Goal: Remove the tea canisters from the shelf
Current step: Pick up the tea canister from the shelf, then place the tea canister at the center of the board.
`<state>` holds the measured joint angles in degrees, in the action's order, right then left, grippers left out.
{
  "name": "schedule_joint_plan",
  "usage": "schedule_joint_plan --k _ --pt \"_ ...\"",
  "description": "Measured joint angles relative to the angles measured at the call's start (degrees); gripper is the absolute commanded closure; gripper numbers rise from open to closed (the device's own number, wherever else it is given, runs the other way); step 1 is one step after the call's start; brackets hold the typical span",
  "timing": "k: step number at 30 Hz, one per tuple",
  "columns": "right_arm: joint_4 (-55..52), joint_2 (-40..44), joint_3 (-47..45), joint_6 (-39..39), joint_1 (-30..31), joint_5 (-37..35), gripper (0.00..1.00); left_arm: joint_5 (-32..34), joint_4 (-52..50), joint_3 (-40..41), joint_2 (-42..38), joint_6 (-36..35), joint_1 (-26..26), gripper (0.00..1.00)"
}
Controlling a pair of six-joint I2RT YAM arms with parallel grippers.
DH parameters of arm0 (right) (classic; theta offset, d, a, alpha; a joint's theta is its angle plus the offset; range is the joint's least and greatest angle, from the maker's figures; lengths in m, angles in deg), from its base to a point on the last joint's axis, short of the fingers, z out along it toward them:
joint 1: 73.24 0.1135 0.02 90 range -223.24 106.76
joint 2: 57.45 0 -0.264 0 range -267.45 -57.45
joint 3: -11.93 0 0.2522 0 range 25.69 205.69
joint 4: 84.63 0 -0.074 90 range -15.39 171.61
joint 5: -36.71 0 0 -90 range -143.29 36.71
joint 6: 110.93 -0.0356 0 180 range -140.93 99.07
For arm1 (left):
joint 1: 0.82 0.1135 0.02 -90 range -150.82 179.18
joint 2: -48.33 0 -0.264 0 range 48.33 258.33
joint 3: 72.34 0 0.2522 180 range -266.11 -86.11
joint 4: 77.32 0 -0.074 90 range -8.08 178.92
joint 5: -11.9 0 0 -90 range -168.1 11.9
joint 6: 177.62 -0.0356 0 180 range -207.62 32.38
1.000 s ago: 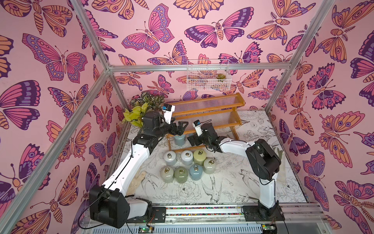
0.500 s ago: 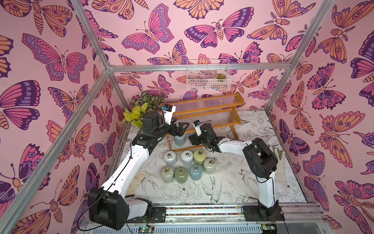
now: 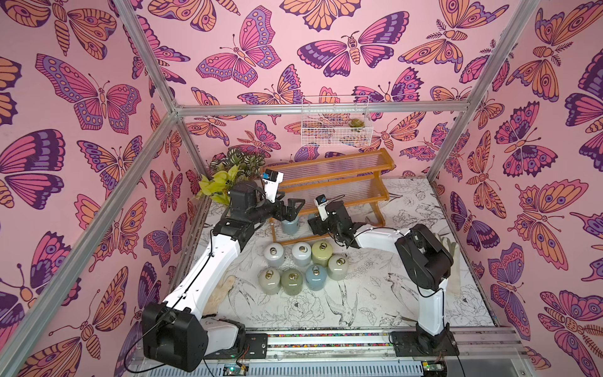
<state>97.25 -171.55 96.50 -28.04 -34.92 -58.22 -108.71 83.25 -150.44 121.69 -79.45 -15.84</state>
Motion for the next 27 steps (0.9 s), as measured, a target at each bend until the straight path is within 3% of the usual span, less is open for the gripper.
schedule_joint_plan --k 17,27 --pt "-2.54 13.00 -12.76 1.20 -3.37 -6.64 0.41 0.17 -0.04 0.04 -1.22 0.00 0.00 0.00" --pt "-5.33 24.48 -21.70 0.96 -3.43 -7.52 0.41 -0.02 -0.02 -0.24 2.29 -0.02 0.00 0.00"
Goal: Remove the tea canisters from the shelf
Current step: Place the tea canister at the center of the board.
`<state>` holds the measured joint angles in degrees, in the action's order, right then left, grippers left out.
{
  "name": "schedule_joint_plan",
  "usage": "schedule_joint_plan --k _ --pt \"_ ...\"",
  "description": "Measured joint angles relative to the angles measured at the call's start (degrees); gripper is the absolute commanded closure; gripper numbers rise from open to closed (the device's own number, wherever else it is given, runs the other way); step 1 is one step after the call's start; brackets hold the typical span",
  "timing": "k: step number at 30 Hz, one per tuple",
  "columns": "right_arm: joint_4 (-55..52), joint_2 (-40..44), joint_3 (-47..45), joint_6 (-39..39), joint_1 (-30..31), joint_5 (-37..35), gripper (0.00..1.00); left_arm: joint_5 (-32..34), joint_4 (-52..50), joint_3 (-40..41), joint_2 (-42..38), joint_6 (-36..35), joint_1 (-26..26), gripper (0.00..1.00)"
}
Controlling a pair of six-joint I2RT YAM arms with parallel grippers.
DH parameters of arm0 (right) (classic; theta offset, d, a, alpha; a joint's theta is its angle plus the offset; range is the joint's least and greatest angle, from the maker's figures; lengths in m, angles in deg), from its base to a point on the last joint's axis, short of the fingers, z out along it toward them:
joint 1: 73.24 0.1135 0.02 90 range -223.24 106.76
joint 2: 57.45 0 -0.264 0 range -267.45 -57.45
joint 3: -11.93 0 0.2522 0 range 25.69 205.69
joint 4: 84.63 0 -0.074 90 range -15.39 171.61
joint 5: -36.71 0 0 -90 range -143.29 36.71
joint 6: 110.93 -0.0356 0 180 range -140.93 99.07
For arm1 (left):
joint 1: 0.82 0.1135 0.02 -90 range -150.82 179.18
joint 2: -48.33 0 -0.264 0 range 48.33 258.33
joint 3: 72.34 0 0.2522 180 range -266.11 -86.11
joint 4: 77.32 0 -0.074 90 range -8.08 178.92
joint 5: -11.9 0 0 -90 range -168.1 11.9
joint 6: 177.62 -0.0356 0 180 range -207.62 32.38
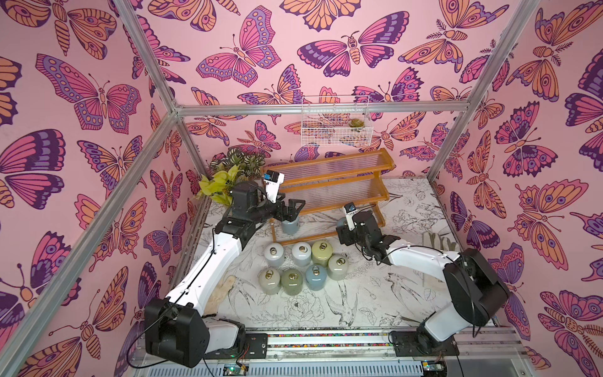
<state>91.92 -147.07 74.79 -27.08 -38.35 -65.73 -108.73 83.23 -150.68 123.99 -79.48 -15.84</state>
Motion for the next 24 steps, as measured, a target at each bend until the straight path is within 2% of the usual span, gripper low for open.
schedule_joint_plan --k 12,24 --pt "-4.33 5.46 -6.43 -5.68 0.00 0.07 0.39 0.02 0.00 -0.39 0.02 -0.02 0.00 0.00" --pt "-2.45 5.57 -10.56 -11.82 0.00 0.02 0.32 0.02 0.00 -0.44 0.02 0.00 0.00 0.00"
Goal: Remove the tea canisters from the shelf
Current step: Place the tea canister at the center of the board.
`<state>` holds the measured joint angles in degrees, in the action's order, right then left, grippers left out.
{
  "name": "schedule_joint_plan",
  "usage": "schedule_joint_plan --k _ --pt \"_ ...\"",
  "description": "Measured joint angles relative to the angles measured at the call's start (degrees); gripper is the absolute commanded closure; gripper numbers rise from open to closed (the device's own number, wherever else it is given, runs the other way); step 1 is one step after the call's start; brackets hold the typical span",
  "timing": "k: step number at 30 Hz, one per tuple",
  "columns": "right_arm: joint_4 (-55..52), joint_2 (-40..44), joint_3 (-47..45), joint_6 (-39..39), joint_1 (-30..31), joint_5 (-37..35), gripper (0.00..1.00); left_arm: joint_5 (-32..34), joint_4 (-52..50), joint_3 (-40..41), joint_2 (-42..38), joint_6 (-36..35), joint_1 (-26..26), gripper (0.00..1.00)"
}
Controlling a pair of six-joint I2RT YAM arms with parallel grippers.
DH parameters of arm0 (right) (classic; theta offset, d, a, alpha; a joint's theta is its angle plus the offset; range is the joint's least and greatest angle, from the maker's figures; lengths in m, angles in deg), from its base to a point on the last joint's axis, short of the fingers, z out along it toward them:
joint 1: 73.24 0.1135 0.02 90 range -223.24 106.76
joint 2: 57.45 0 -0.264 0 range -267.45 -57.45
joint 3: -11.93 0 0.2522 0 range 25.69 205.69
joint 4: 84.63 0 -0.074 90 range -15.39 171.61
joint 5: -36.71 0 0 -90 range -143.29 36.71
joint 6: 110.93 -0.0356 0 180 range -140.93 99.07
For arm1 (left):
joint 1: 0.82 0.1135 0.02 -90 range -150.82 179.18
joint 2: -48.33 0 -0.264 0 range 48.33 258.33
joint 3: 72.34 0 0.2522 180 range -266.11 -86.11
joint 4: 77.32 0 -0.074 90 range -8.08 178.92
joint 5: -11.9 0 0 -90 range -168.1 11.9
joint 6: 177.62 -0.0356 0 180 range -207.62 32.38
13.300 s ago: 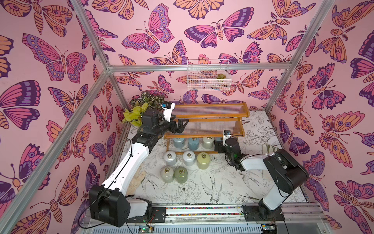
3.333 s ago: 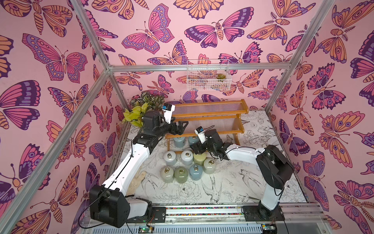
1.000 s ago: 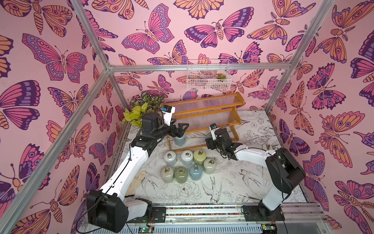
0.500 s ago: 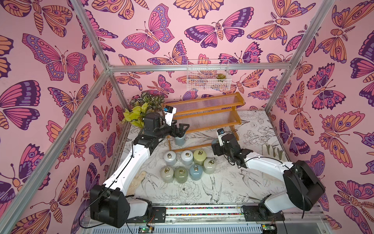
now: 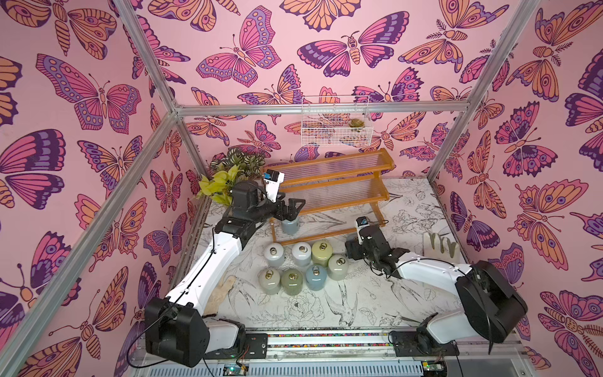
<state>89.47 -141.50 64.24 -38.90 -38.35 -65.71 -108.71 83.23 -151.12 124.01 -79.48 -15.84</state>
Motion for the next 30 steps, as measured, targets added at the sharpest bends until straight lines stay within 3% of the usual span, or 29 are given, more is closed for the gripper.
schedule_joint_plan --k 6,10,23,30 --pt "1.81 0.09 -1.22 -1.05 0.00 0.00 0.19 0.02 0.00 0.00 -0.02 0.00 0.00 0.00" --pt "1.68 0.15 -1.22 -1.51 0.00 0.04 0.01 0.02 0.02 0.00 -0.02 0.00 0.00 0.00" --pt "-1.79 5.75 1.42 0.68 0.00 0.15 0.01 0.28 0.02 0.00 -0.04 -0.22 0.00 0.00" --pt "-0.35 4.90 7.85 5.49 0.87 5.18 0.01 0.61 0.02 0.00 -0.04 -0.24 0.00 0.00"
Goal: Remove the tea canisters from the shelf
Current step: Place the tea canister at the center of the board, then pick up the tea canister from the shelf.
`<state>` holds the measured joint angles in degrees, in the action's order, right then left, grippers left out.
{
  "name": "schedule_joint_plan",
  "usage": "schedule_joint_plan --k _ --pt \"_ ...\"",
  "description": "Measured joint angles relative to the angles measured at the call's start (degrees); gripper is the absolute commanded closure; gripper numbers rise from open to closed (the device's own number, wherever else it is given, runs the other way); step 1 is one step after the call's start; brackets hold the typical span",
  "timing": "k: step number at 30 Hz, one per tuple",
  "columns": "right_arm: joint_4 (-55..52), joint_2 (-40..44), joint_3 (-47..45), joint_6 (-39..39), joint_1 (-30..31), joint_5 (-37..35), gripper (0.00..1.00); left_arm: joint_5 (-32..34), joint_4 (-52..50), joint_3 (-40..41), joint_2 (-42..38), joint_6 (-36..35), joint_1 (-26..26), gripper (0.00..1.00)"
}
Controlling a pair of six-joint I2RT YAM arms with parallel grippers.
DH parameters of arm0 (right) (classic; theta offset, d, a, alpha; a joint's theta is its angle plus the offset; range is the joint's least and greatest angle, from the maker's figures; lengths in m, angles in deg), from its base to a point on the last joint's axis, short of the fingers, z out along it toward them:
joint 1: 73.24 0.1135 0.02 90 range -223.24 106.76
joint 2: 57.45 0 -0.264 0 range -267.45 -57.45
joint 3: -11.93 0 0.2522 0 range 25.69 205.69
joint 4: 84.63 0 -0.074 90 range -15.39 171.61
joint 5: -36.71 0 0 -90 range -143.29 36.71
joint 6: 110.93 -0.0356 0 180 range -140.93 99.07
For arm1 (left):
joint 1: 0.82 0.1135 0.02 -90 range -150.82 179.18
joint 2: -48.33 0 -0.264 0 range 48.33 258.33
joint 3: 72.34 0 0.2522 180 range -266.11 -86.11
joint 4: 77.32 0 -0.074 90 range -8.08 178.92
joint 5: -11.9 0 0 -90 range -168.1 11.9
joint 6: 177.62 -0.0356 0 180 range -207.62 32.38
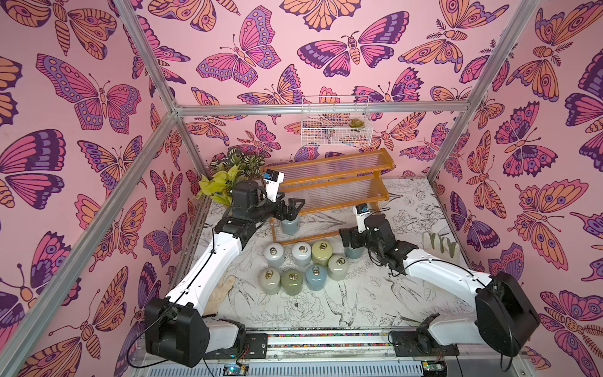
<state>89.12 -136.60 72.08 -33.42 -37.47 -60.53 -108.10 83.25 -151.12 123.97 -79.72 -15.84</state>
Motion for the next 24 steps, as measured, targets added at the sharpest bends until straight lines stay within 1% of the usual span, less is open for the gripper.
schedule_joint_plan --k 4,9,16,21,24 --pt "3.08 -5.14 4.20 3.69 2.58 4.81 0.01 -0.02 -0.02 -0.33 0.09 0.02 0.00 0.00" --pt "8.33 -15.10 9.92 7.67 5.97 10.78 0.01 0.00 -0.02 -0.96 0.24 0.00 0.00 0.00" --pt "17.16 -24.79 13.49 8.92 6.38 17.59 0.01 -0.02 -0.02 -0.94 0.24 0.00 0.00 0.00" --pt "19.08 -30.71 19.65 9.66 6.40 20.79 0.01 -0.02 -0.02 -0.94 0.24 0.00 0.00 0.00" --pt "17.94 -33.07 22.64 9.84 6.82 22.18 0.01 0.00 -0.02 -0.94 0.24 0.00 0.00 0.00"
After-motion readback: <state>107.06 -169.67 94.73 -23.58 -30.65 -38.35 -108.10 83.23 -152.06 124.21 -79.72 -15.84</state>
